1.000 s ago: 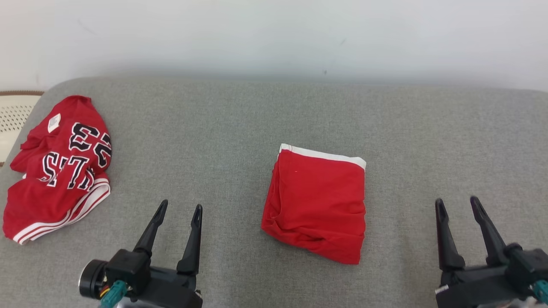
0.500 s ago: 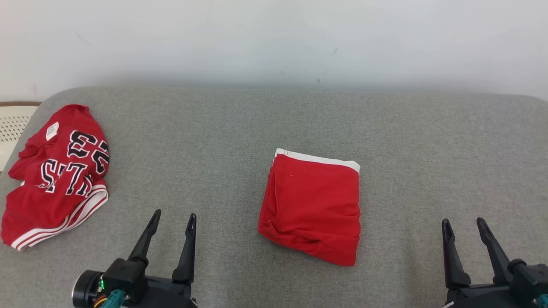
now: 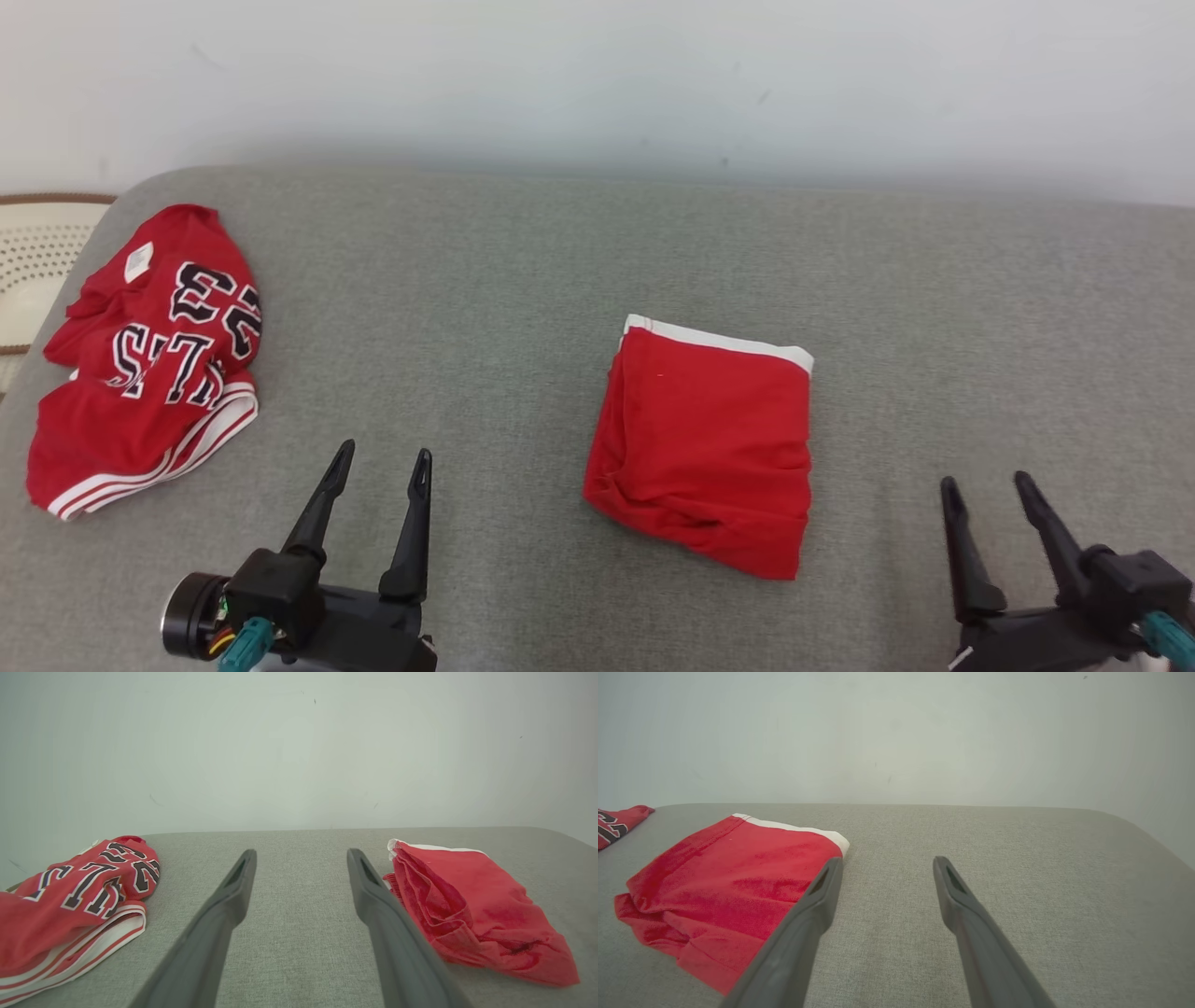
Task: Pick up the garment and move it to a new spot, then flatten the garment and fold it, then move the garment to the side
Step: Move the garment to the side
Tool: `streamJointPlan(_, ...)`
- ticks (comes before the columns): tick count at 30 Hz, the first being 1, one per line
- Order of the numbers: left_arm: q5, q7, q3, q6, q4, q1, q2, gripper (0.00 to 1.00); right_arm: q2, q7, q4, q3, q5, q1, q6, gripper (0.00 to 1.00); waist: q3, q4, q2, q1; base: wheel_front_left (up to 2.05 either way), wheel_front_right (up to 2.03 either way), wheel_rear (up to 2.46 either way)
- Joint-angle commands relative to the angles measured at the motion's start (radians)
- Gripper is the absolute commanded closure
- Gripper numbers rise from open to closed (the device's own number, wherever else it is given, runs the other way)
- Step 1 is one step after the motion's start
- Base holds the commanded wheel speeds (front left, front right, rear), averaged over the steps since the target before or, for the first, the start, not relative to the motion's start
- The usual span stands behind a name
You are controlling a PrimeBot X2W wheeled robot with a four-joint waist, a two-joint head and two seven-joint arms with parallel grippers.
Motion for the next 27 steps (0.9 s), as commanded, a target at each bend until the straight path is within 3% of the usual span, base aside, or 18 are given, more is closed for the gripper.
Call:
streamJointPlan(1, -0.003, -0.008, -0.003, -0.001, 0.004, -0.015, -0.003, 0.0, -0.019, 0.014, 0.025, 0.027, 0.011, -0.025, -0.001, 0.0, 0.013, 0.024, 0.0, 0.0001, 0.0, 0.0, 0.0)
streamJointPlan(8, -0.01, -0.017, -0.023, -0.009, 0.017, -0.031, -0.024, 0.0, -0.06, 0.041, 0.163, 0.151, 0.061, -0.104, -0.001, 0.0, 0.041, 0.094, 0.0, 0.0001, 0.0, 0.0, 0.0)
streamJointPlan(21, -0.011, -0.032, -0.04, -0.027, 0.047, -0.054, -0.05, 0.0, -0.034, 0.022, 0.42, 0.303, 0.19, -0.224, -0.001, 0.0, 0.08, 0.143, 0.0, 0.0001, 0.0, 0.0, 0.0)
streamJointPlan(23, -0.01, -0.033, -0.042, -0.028, 0.048, -0.057, -0.052, 0.0, -0.031, 0.016, 0.438, 0.313, 0.207, -0.236, -0.001, 1.0, 0.083, 0.138, 0.0, 0.0001, 0.0, 0.0, 0.0)
streamJointPlan(27, -0.011, -0.035, -0.041, -0.034, 0.053, -0.067, -0.054, 0.0, -0.042, 0.003, 0.462, 0.324, 0.232, -0.261, -0.001, 1.0, 0.088, 0.122, 0.0, 0.0001, 0.0, 0.0, 0.0)
